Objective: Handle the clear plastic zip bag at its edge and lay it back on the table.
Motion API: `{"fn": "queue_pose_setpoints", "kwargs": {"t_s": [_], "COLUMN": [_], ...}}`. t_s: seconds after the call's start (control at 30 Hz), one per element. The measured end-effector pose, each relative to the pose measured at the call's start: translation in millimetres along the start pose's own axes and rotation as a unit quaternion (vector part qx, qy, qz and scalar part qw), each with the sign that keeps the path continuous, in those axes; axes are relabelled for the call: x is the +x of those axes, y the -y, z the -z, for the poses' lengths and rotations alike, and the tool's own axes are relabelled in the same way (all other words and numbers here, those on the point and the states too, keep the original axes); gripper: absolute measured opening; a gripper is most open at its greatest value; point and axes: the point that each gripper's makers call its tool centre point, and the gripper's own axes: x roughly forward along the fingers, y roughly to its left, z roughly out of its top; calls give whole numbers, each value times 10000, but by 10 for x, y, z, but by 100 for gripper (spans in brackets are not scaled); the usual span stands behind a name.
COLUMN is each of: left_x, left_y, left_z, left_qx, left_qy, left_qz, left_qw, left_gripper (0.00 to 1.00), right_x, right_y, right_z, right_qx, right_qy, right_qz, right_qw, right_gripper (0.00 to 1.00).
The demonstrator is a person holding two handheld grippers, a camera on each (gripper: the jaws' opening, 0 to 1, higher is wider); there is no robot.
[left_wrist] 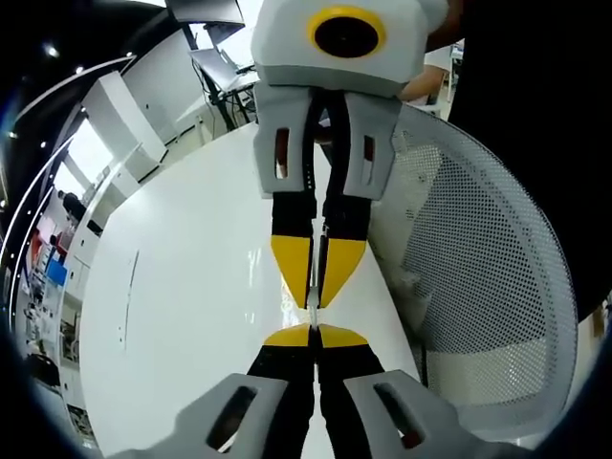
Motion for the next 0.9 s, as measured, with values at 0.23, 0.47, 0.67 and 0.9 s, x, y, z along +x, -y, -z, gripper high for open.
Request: {"fn": "queue_pose_setpoints", "kwargs": {"t_s": [0.23, 0.47, 0.67, 0.9], "left_x": [1, 4, -5, -17], "left_y": [-11, -27, -28, -32], "left_z": [36, 31, 36, 35], "left_qx": [-19, 11, -13, -8], "left_qy": [-46, -51, -46, -66], "left_qz": [2, -1, -16, -19], "left_qw": [10000, 10000, 10000, 10000], "left_gripper": [0, 0, 0, 0], "right_x": [-12, -27, -29, -39], "right_y": [8, 22, 25, 33], "right_z": [34, 44, 39, 44], "right_qx": [48, 69, 79, 97], "right_qy": [-26, -32, -20, -20], "right_qz": [19, 47, 47, 66], "right_qw": [10000, 10000, 10000, 9999], "right_gripper": [0, 0, 0, 0]}}
